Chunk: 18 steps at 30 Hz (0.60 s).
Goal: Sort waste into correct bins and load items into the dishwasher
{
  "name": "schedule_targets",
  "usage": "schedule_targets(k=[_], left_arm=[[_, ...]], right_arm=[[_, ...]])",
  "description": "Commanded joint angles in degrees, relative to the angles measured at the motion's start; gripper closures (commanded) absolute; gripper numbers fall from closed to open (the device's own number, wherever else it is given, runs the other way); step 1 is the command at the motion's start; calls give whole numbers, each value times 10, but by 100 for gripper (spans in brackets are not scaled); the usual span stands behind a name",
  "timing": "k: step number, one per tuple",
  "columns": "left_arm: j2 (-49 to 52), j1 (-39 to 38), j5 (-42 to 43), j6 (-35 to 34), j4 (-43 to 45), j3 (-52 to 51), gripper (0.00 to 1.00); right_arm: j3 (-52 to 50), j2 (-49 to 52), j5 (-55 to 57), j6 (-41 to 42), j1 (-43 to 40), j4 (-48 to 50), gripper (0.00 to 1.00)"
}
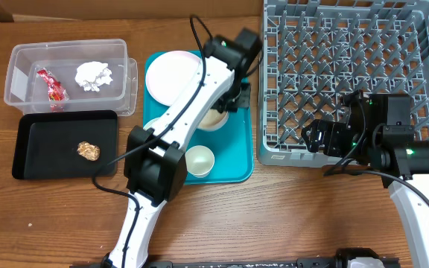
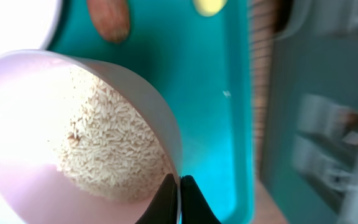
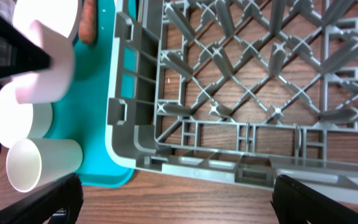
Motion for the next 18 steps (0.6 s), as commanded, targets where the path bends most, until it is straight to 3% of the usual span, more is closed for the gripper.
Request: schedule_targets(k=[1,7,11,18], left_arm=[[-1,4,6,21,-34,87,96],[-2,38,7,29,-127,174,96],[-25,73,76,71,-127,174,96],[-92,133,93,89,-127,160,96]], right_arm=[[8,1,-3,-2,1,7,0],[8,1,-3,-2,1,9,0],[8,1,-3,-2,1,9,0],[8,1,-3,-2,1,9,0]])
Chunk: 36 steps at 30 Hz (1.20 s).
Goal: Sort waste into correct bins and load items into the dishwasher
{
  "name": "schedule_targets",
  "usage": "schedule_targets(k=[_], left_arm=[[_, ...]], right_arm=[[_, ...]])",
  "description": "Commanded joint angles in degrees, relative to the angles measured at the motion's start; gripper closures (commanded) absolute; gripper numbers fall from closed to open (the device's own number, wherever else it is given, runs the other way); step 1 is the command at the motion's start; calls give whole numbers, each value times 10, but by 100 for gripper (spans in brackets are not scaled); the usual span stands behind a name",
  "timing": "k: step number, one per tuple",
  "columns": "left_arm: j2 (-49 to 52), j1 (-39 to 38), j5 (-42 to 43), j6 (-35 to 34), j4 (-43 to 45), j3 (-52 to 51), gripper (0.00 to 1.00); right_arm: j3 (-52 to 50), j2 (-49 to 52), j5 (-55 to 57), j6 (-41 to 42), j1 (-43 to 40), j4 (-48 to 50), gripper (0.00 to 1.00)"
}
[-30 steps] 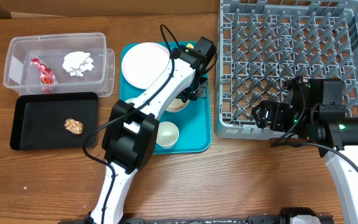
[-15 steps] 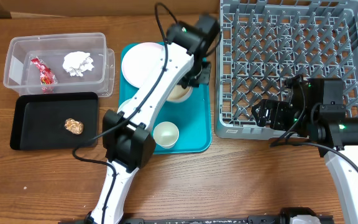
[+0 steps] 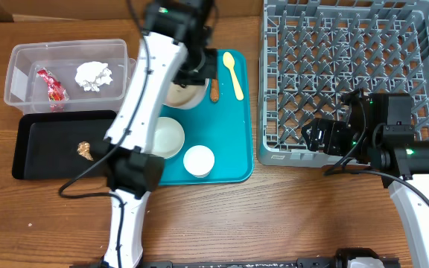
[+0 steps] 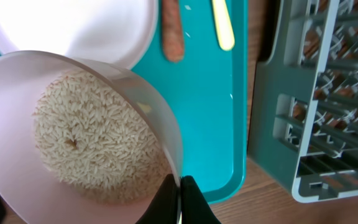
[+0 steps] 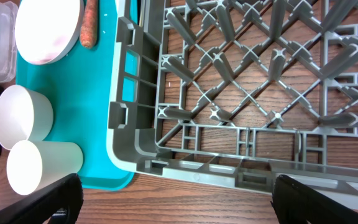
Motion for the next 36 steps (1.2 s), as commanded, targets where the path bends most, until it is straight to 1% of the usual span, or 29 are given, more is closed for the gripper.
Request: schedule_targets(k=[1,4,10,14,17,21,31,36], left_arm=[[-82,26,18,29,-2,-7,96],[-124,48,18,35,-2,-50,96],[-202,100,21,61,-2,-174,96],[-237,150,23,77,-2,-243,96],[-247,191,41,109,-2,-275,96],[-247,249,93,183,8,-308,96],[-247,412,306,353,77,-462,96],[-247,480,375,415,99,-527,96]], right_arm=[[8,1,-3,-2,1,3,0],[8,1,-3,-2,1,5,0],[8,1,-3,-2,1,8,0],[8,1,-3,-2,1,8,0],[8,1,-3,-2,1,8,0],[8,1,-3,-2,1,7,0],[8,1,-3,-2,1,3,0],[8,1,-3,-2,1,3,0]])
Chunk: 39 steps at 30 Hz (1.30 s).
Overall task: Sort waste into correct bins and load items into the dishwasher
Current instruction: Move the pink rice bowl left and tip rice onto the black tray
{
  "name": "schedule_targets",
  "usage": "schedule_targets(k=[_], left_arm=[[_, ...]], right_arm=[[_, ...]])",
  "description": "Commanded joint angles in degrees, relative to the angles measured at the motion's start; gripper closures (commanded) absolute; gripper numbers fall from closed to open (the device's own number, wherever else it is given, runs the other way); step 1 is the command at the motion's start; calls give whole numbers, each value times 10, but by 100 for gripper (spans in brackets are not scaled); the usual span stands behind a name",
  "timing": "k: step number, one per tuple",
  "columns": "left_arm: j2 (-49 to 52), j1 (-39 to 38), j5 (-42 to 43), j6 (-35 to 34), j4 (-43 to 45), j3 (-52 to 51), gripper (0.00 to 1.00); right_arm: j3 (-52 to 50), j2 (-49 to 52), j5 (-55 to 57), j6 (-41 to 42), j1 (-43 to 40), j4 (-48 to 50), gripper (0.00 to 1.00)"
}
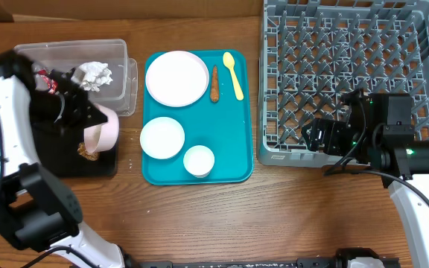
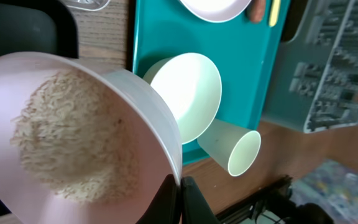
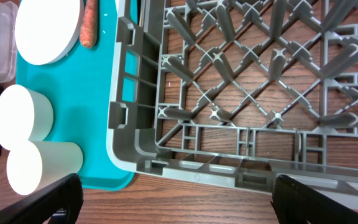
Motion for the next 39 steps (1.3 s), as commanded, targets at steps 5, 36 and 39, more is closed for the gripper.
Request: schedule_targets(k=[5,36,39], left_arm=[[-19,76,138,137,12,-67,96],[-18,280,342,192,77,-137,96],[-17,294,355,192,81,-137,96]], right_arm=[[8,1,-3,-2,1,3,0],[8,1,-3,-2,1,-2,0],[8,1,-3,-2,1,-4,0]])
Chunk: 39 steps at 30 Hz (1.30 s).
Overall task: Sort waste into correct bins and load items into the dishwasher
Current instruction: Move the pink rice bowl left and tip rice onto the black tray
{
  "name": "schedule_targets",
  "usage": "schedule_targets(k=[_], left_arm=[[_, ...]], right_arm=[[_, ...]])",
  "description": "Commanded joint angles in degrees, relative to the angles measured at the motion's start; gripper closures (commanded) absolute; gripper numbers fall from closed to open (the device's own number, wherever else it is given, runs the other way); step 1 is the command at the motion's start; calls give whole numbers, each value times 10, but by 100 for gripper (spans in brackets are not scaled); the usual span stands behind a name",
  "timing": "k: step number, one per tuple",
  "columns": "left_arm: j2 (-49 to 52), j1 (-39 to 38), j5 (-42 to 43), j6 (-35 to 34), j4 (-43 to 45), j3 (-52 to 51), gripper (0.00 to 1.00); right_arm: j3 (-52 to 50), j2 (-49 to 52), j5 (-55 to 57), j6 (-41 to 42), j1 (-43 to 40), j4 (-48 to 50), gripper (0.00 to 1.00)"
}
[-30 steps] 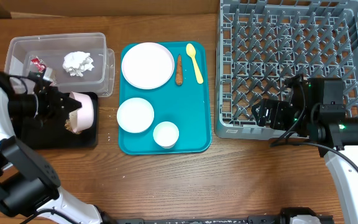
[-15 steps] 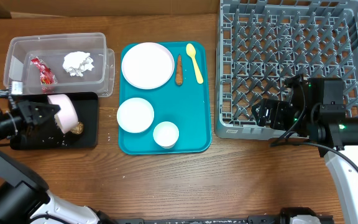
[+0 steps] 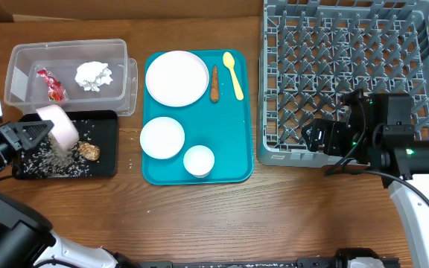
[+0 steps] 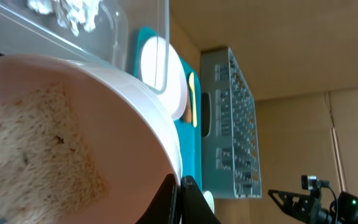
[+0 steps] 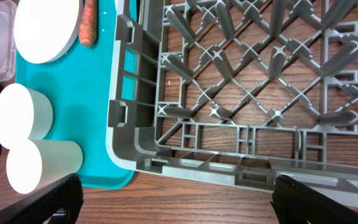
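My left gripper is shut on the rim of a pink bowl, which is tipped on its side over the black tray. Rice lies scattered on that tray, and more rice still clings inside the bowl. In the left wrist view the fingertips pinch the bowl's edge. My right gripper stands open at the front left corner of the grey dish rack, with nothing between its fingers.
A golden-brown scrap lies in the black tray. The clear bin behind it holds a red wrapper and crumpled paper. The teal tray carries a white plate, small bowl, cup, carrot and yellow spoon.
The left arm has moved to the table's left edge. The bowl, held tilted over the tray's right side before, is now tipped over, and rice lies scattered on the black tray. The right arm is unchanged.
The left gripper first held the rice bowl just over the teal tray, then higher near the white plate. Then it held the bowl above the black tray beside the clear bin. Now the bowl is tipped and rice lies on the black tray. The right gripper stayed open by the rack.
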Motion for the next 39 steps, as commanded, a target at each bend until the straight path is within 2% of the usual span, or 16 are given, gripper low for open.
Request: schedule_targets(k=[1,12,33,39], left_arm=[[-17,18,43,15,3,-2,96],[-17,48,135,8,3,-2,96],[-17,66,217,-98,-6,-2,96],[-17,66,225,-101,-33,-2,96]], right_arm=[[8,1,-3,-2,1,0,0],[8,1,-3,-2,1,-2,0],[8,1,-3,-2,1,-4,0],[8,1,-3,-2,1,-4,0]])
